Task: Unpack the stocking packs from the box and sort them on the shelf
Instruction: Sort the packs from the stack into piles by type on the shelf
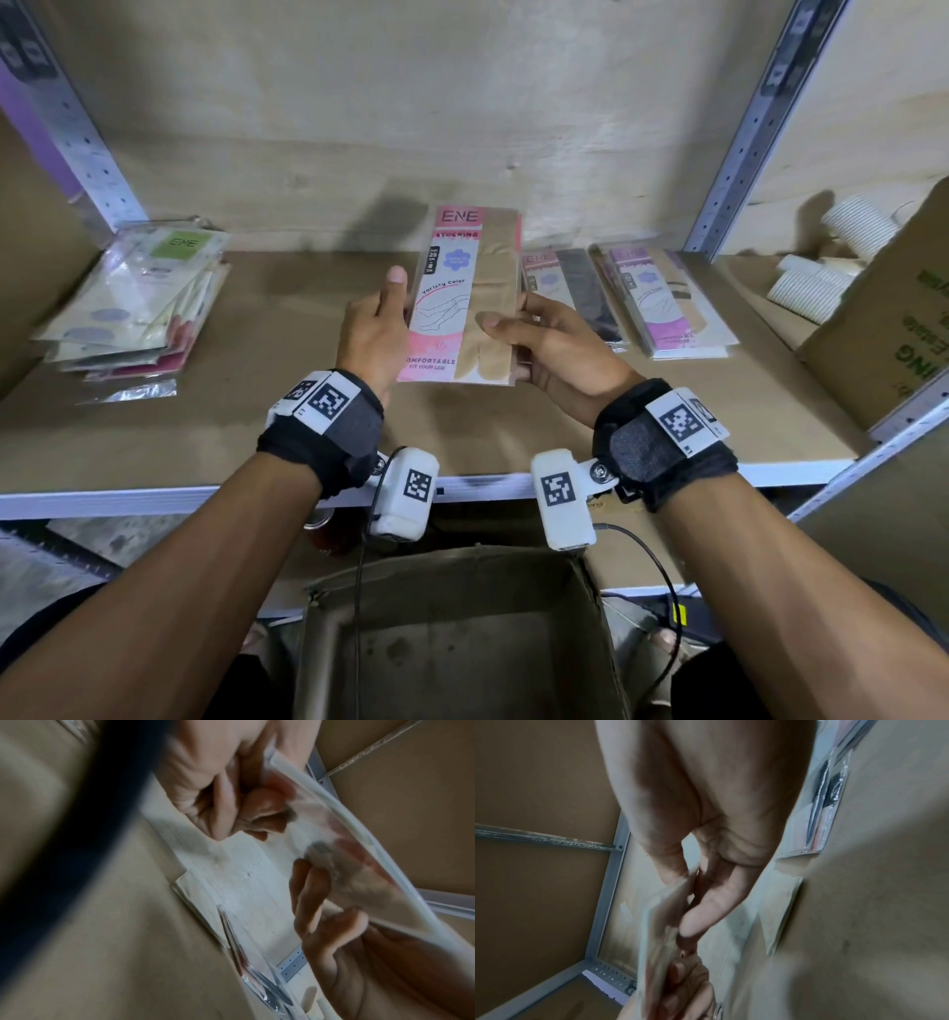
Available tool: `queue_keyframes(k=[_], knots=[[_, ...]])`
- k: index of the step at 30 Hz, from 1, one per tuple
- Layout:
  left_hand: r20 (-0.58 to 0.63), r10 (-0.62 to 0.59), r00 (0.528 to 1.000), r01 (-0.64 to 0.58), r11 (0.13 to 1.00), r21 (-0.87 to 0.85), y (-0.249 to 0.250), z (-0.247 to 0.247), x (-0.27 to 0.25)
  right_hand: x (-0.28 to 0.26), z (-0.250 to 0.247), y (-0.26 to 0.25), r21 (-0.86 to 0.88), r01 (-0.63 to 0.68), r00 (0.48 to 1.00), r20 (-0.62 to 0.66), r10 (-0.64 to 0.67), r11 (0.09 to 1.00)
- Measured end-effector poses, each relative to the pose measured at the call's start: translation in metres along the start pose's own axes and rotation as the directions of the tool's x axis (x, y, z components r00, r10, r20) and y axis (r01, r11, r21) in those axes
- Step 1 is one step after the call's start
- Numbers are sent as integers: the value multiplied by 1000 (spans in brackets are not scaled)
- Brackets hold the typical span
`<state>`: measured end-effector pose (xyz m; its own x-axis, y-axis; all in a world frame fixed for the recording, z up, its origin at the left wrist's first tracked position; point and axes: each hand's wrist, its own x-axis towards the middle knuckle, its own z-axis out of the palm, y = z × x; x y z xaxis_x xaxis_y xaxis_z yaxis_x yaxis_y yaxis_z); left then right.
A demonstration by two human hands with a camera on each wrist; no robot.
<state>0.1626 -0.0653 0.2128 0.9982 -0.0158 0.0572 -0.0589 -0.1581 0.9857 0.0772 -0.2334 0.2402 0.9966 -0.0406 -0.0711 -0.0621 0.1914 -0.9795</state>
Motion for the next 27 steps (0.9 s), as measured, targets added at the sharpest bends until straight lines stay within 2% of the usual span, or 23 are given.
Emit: queue_keyframes(k=[3, 6, 9, 12, 14, 18, 21, 27], knots=[[32, -62, 998, 64, 994, -93, 1, -1, 1, 2, -1, -2, -99, 1, 998, -61, -7, 995], [92, -13, 996, 13, 1000, 0, 4, -5, 1, 13, -5, 0, -170, 7, 987, -158, -34, 985], [291, 39, 956, -57, 997, 51, 7, -13, 3, 28, -11, 0, -253, -2, 964, -258, -66, 968], [433, -2, 901, -31, 997, 68, 7, -19, 7, 43, -15, 0, -405, -17, 943, -311, -120, 914], [423, -5, 906, -28, 997, 73, 6, -19, 10, 51, -15, -1, -496, -37, 939, -314, -140, 868], [307, 5, 952, -43, 992, 115, 1, -16, 25, 65, -9, -3, -613, -97, 950, -293, -111, 784], [230, -16, 973, -27, 982, 184, -6, -11, 39, 74, -7, -4, -652, -143, 939, -326, -106, 744], [163, -69, 984, 22, 961, 277, -14, 2, 59, 87, -6, -4, -725, -214, 926, -364, -101, 654]])
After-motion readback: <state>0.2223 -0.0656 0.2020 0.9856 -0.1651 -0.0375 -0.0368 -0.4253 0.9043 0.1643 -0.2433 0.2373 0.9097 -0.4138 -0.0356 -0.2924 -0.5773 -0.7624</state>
